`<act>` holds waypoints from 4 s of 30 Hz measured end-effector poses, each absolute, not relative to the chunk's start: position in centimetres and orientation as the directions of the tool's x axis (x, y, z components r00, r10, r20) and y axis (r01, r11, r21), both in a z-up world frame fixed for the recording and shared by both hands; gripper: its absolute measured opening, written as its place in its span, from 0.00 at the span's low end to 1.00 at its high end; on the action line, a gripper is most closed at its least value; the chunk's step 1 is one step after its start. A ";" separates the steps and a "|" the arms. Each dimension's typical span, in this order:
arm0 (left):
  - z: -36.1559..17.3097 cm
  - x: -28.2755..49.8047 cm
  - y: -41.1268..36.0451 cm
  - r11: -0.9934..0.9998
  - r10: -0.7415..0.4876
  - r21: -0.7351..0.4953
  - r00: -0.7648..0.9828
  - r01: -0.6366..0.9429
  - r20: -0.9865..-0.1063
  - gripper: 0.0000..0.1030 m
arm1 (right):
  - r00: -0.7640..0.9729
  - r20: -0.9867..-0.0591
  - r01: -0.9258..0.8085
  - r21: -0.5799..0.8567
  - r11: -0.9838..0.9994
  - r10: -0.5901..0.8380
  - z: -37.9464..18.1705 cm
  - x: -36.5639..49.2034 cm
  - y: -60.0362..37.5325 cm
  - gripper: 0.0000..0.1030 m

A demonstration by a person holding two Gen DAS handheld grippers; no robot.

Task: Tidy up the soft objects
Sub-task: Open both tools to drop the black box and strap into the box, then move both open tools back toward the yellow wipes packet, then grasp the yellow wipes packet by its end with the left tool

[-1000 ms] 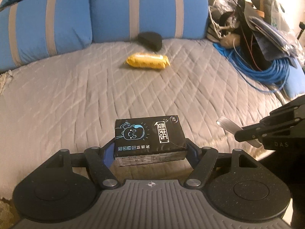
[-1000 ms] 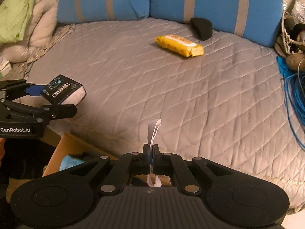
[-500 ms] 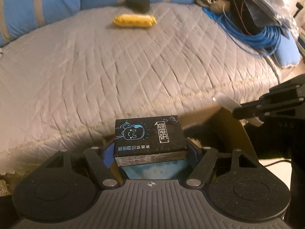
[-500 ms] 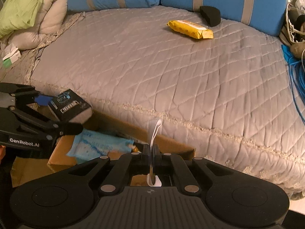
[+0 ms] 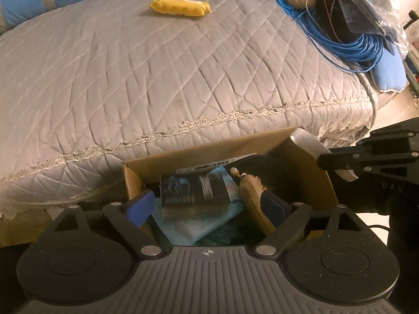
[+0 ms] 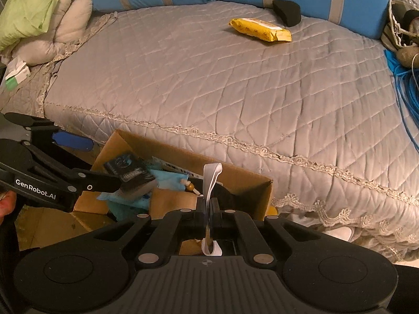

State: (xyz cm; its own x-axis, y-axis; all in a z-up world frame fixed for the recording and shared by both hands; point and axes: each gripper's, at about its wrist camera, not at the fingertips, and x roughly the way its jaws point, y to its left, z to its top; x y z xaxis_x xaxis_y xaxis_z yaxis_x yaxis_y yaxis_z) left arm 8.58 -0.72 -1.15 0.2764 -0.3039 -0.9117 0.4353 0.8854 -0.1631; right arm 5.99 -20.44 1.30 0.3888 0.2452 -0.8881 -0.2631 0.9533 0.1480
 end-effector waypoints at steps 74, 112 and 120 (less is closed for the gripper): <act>3.4 12.6 -0.7 0.937 -0.278 -0.081 0.583 0.341 -0.763 0.86 | 0.623 -0.779 -0.077 0.027 0.997 0.069 3.5 12.7 -23.5 1.00; -3.4 33.9 -3.7 0.844 -0.523 -0.501 0.500 0.192 -0.690 0.85 | 0.637 -0.771 -0.082 -0.060 0.995 0.006 2.2 24.7 -28.1 1.00; -7.3 38.3 -3.9 0.770 -0.578 -0.636 0.480 0.051 -0.660 0.85 | 0.612 -0.791 -0.098 -0.048 0.994 0.022 1.3 26.6 -28.1 1.00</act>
